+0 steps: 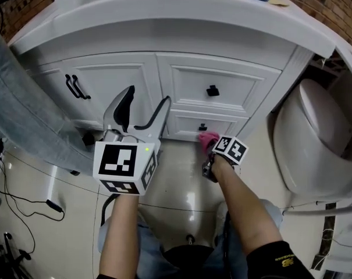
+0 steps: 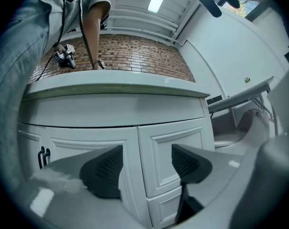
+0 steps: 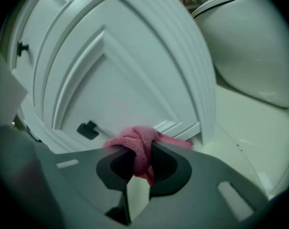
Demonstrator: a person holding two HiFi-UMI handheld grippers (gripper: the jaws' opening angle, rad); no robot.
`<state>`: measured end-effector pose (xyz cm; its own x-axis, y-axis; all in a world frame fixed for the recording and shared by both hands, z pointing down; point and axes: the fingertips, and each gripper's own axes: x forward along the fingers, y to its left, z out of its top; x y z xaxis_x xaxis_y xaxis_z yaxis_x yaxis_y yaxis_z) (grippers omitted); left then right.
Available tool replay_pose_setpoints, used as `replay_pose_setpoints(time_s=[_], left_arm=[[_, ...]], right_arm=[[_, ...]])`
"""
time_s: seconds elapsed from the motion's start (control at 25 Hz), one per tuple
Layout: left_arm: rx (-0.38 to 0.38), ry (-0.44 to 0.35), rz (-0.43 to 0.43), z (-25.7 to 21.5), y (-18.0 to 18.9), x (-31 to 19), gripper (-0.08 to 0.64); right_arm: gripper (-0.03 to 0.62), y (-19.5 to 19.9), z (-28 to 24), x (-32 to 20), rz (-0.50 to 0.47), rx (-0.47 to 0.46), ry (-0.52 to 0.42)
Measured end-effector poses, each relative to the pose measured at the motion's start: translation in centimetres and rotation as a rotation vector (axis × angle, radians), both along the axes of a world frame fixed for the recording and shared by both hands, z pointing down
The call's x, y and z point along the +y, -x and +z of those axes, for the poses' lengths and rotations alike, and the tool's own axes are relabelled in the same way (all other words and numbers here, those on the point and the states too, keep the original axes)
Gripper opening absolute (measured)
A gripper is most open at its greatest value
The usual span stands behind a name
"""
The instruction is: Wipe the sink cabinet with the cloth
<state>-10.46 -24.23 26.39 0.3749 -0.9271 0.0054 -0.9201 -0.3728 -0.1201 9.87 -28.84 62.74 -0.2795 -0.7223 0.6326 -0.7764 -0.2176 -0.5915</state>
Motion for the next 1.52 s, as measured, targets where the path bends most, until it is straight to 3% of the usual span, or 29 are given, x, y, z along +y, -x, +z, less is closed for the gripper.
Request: replay_pose_setpoints(time_s=[0.16,0.24,0.4,0.52,0.8,0.96,1.04,1.16,1.32,1.4,1.52], left_arm=[[-0.02,0.048,-0.034,1.5,1.5,-0.8,0.324],[-0.005,0.055,-0.045,1.5,2.1,-0.9,0.325],[-0.01,0.043,-0.059,1.0,3.0,-0.5,0.325],[-0.008,0.04,-0.05,1.0,3.0,-0.7,0.325],[-0.023,0.024,0.014,1.1,0.3,-1.5,0.325],[-0.035,0.02,0.044,0.9,-1.2,-1.5,0.325],[-0.034,0.019,0.056,0.7,-1.7,-1.3,0.327],[-0.011,0.008,0.063,-0.3,-1.9,-0.5,0.328],[0.035,-0.008,0.071,-1.7,-2.4,1.7,0.328],[0.032,-0.017,0.076,-2.2,-2.7,3.3,0.328],[0.023,-0.035,0.088,-2.9,-3.3,6.2,0.327]], right_arm=[[0.049,11.0,0.5,-0.7,-0.17,-0.145,-0.026],[0.049,15.5,0.4,-0.8,-0.21,-0.214,-0.043],[0.048,19.8,2.2,-0.2,-0.263,-0.239,0.002],[0.048,16.8,2.9,-1.1,-0.194,-0.219,-0.003],[0.048,1.5,3.1,-0.3,0.005,-0.079,0.096],[0.048,-8.1,1.9,0.8,0.137,-0.016,0.064],[0.048,-10.6,1.0,1.1,0.17,-0.016,0.033],[0.048,-10.6,-1.0,1.4,0.178,-0.029,-0.011],[0.048,-8.0,-6.9,2.3,0.101,0.045,-0.107],[0.048,-5.6,-12.2,3.2,0.023,0.085,-0.229],[0.049,-2.3,-22.1,6.2,-0.132,0.209,-0.485]])
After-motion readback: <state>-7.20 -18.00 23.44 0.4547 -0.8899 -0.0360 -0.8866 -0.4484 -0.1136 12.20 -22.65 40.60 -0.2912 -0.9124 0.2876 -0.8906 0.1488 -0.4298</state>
